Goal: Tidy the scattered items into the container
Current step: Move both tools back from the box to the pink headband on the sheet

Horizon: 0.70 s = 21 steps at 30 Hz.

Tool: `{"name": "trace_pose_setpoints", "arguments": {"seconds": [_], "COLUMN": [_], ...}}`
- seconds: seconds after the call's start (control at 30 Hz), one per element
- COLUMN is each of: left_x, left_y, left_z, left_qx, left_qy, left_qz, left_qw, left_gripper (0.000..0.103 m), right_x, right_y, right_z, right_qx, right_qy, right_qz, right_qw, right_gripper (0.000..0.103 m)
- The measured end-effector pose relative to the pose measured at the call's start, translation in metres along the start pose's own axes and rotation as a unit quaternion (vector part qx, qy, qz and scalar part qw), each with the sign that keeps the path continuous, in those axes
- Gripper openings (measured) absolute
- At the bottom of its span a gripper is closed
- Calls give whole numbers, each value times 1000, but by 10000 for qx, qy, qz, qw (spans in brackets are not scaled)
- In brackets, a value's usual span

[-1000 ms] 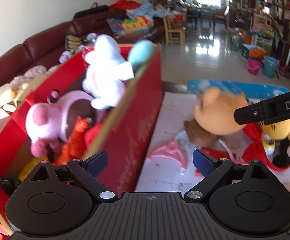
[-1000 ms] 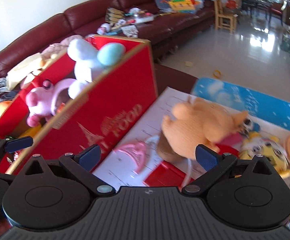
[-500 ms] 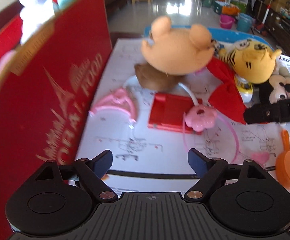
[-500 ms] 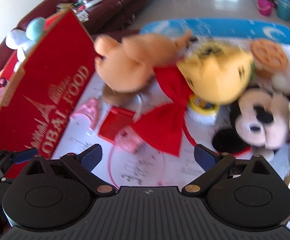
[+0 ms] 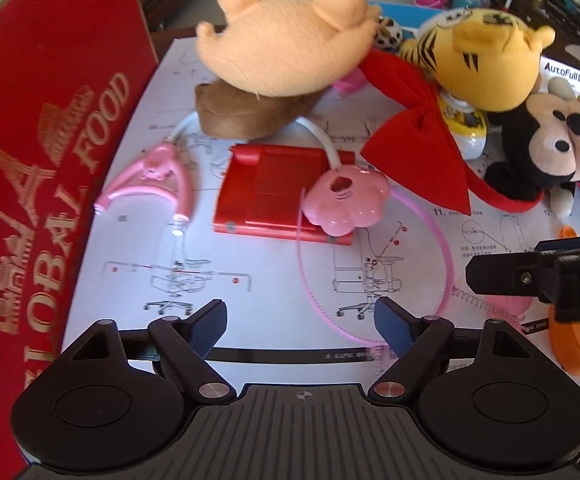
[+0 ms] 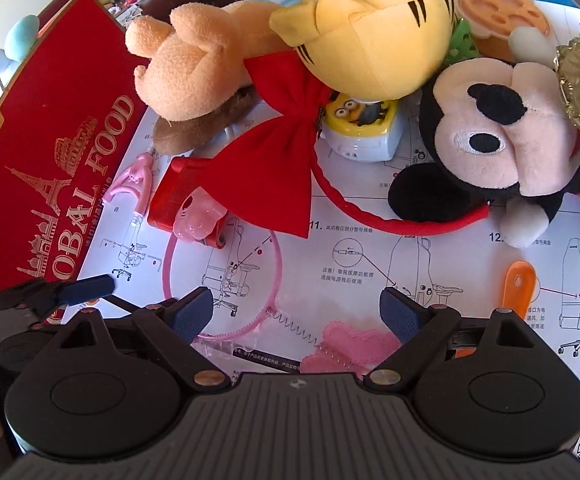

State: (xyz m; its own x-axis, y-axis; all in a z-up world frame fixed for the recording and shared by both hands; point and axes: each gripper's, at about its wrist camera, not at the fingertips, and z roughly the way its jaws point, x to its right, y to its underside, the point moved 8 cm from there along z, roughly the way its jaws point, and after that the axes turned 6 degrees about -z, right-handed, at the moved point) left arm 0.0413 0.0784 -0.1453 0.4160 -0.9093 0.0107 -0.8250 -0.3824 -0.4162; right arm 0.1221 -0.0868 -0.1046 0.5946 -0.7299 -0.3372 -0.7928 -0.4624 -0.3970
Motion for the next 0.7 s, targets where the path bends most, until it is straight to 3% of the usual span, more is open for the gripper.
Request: {"name": "trace_pose_setpoints", "arguments": {"seconds": [0.03,0.13,0.17,0.47,0.57,0.67,0.7], "left_x": [1,0,-1,-12,-13,-13,-12], "left_y": [1,9,12,27,27,26,26], "left_z": [2,9,11,6,7,7,8], "left_qx": [-19,-194,-238,-332,-352,-355,-355], "left_qy": [2,70,104,487,552,550,532], "left_qz": [21,96,105,185,105,80,109], "left_qw": [10000,9997,9996,9981,9978,9978,9979], "left_gripper": [75,34,26,27,34,38,40], "right_x": [0,3,4,-3,-13,-22,-24], "right_y": [0,0,0,6,3,2,3], "right_z": [0,0,1,12,16,22,23], "right_qx": [16,49,46,-30,2,-20,-49], "right_qy": [-11,31,28,-296,-346,-294,-311], "right_qz": [-14,-33,-12,54,-159,-399,-434], "right_qw": [10000,10000,10000,9995,9993,9988,9986], "right_gripper": [92,92,92,92,91,86,80]}}
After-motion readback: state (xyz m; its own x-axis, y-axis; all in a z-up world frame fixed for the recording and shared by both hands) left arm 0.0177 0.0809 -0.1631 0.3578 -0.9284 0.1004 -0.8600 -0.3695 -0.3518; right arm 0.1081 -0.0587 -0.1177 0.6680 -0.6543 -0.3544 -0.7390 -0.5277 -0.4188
